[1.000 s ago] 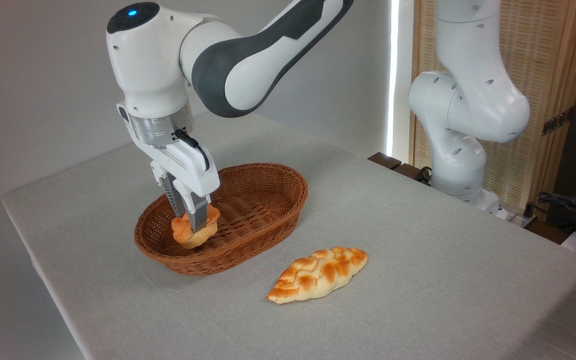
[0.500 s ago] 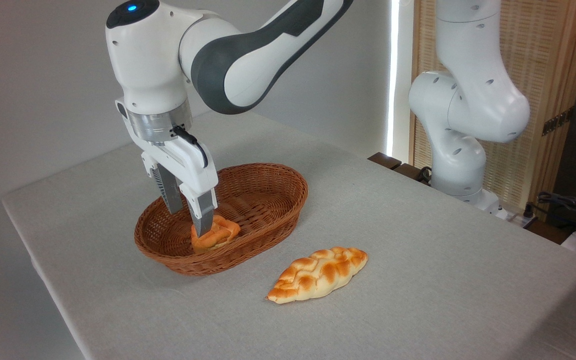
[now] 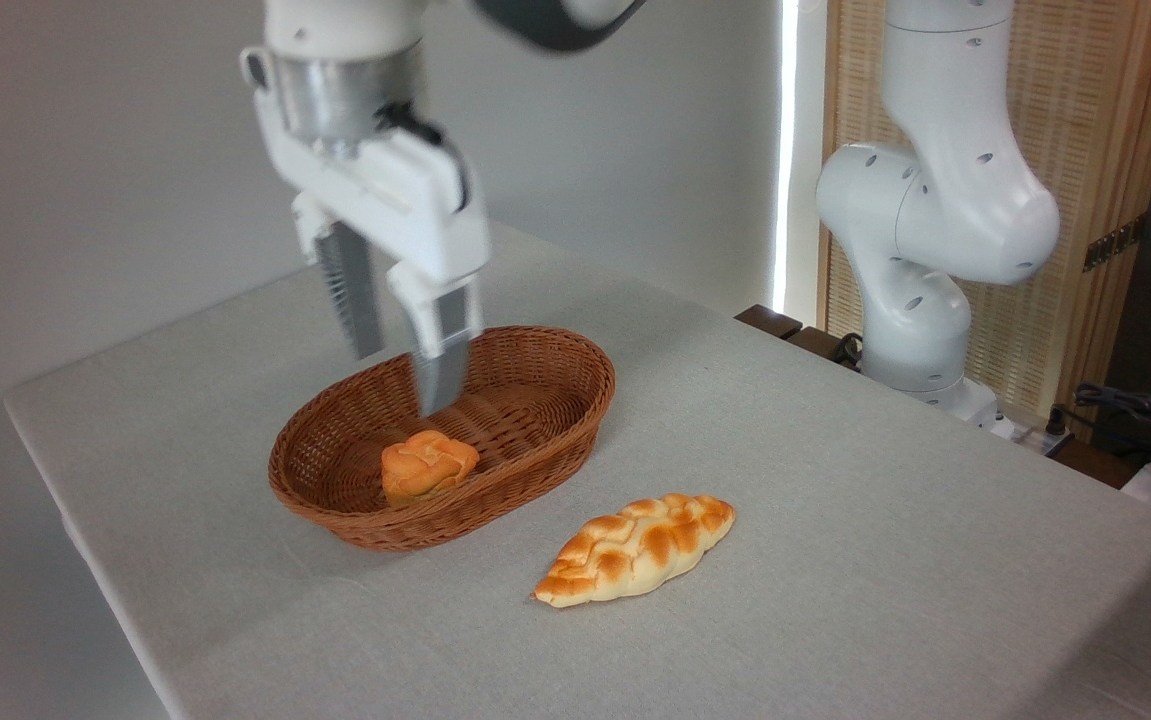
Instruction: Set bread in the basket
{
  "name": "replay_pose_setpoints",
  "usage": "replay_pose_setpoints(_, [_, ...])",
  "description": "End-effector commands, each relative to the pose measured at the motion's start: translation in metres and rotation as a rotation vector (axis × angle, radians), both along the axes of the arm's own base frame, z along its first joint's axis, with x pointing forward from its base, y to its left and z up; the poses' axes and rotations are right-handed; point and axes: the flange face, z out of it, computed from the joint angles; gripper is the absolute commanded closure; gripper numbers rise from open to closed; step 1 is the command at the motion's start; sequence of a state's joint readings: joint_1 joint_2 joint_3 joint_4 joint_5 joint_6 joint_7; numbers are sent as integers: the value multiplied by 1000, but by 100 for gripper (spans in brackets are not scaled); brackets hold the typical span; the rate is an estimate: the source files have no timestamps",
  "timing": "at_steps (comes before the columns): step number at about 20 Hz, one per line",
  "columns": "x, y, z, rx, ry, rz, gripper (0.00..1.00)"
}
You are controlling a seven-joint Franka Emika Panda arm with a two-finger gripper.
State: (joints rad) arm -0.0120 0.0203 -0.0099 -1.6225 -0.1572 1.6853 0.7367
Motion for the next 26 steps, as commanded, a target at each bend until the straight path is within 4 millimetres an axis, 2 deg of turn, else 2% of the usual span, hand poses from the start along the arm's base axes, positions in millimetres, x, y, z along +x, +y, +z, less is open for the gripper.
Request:
replay_pose_setpoints(1, [-5, 35, 13, 1, 51, 4, 0])
replay_pose_setpoints(3, [-8, 38, 16, 0, 52, -2, 0])
replay_pose_setpoints(4, [-11, 33, 22, 3, 39, -7, 0])
replay_pose_setpoints(7, [-13, 20, 23, 69, 40, -36, 0])
replay_pose_setpoints(11, [-13, 32, 24, 142, 39, -34, 0])
replay_pose_setpoints(18, [-11, 27, 23, 141, 28, -38, 0])
replay_pose_setpoints(20, [-11, 20, 22, 125, 30, -47, 0])
replay_pose_setpoints(26, [-14, 22, 23, 122, 31, -46, 0])
